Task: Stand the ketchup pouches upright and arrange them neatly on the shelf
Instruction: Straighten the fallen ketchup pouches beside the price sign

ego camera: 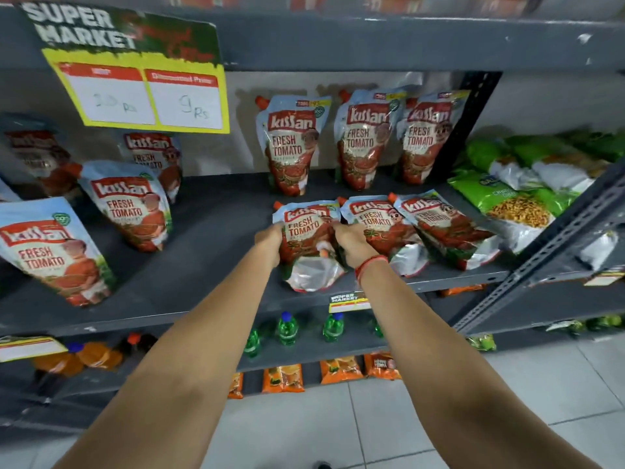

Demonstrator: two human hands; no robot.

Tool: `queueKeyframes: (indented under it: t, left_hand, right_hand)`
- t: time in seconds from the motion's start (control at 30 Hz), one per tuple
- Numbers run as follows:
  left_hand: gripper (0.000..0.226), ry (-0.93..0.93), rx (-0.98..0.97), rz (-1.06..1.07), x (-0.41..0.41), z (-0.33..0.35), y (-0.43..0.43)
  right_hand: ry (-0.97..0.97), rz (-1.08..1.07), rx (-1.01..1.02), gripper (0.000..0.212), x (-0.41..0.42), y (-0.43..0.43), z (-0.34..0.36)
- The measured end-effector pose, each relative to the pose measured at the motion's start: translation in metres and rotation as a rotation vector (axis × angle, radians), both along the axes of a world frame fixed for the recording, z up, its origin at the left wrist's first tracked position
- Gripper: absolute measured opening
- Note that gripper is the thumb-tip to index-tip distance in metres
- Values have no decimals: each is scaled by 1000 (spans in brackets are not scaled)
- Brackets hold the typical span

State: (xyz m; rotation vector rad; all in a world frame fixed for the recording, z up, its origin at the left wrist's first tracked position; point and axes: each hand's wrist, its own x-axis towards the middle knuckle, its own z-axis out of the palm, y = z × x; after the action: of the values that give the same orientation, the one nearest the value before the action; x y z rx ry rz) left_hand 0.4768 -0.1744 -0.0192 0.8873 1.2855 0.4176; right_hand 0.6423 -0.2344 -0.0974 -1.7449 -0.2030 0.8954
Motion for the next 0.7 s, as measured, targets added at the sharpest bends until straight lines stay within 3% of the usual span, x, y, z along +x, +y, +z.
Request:
queueKeyframes:
  t: [0.07, 0.2, 0.43, 0.53, 0.7]
  left_hand:
    - [70, -15, -69, -44, 6, -18, 15]
    - [80, -78, -82, -162, -4, -6, 9]
    - [23, -182, 207, -89, -17, 34, -5]
    - [17, -207, 335, -118, -26, 48, -4]
    - [24, -258, 493, -95, -38, 63, 1]
  right_hand:
    - [43, -18, 40, 52, -29, -13, 43]
    - [94, 77, 180, 39, -58, -31, 81]
    - [149, 149, 399, 27, -59, -33, 100]
    - [60, 195, 458, 9, -54, -29, 114]
    - [-110, 197, 498, 30, -46, -25, 136]
